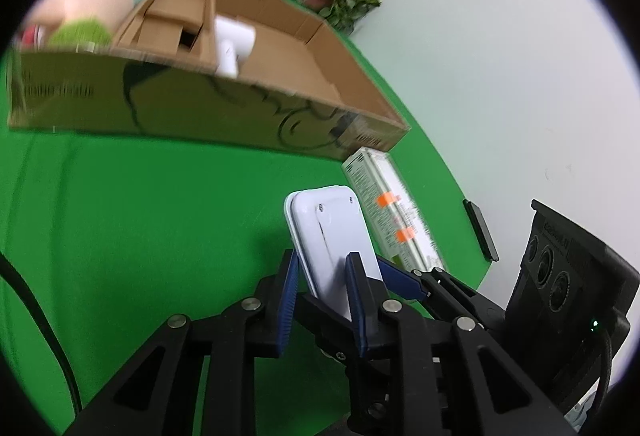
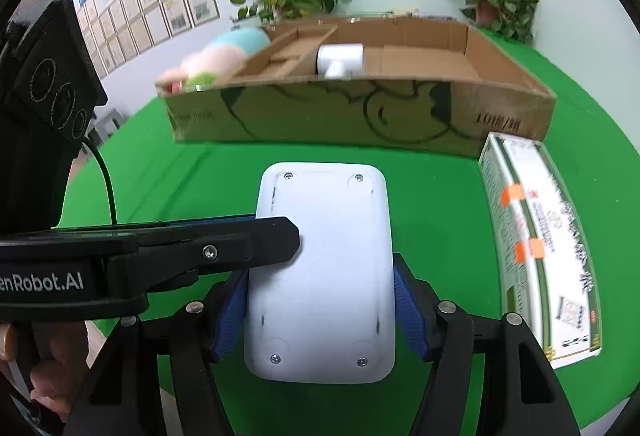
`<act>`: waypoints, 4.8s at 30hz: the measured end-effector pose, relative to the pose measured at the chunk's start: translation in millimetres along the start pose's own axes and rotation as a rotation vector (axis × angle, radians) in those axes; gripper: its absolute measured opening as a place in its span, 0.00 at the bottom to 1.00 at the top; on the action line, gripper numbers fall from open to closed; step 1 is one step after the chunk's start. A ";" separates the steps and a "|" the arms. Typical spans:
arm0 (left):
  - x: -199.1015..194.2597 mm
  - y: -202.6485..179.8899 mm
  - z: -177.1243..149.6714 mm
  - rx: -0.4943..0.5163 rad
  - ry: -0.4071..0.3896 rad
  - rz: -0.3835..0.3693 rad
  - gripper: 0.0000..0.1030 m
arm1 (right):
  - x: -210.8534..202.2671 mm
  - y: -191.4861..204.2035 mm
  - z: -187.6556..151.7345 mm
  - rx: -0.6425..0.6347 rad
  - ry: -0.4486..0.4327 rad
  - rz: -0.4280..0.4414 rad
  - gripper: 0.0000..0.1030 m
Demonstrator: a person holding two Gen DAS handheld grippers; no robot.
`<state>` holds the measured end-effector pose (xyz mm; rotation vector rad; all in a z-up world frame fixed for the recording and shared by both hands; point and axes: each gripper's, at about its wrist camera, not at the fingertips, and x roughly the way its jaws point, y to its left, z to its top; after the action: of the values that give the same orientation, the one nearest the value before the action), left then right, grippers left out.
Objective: Organize objects
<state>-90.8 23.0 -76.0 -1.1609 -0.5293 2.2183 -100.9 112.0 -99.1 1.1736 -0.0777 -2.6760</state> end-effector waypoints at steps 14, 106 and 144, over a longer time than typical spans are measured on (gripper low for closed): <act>-35.9 -45.9 49.6 0.132 -0.137 0.036 0.21 | -43.3 6.8 55.5 -0.023 -0.178 -0.042 0.61; 40.6 42.8 159.2 0.056 0.029 0.261 0.23 | 160.3 -101.0 172.5 0.222 0.336 0.071 0.46; 20.5 30.1 132.5 0.173 -0.103 0.334 0.28 | 89.7 -58.1 180.0 0.006 0.137 -0.044 0.97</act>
<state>-220.0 3.0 -33.8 -1.1130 -0.1858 2.5602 -302.0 141.9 -49.1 1.3715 -0.0384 -2.6254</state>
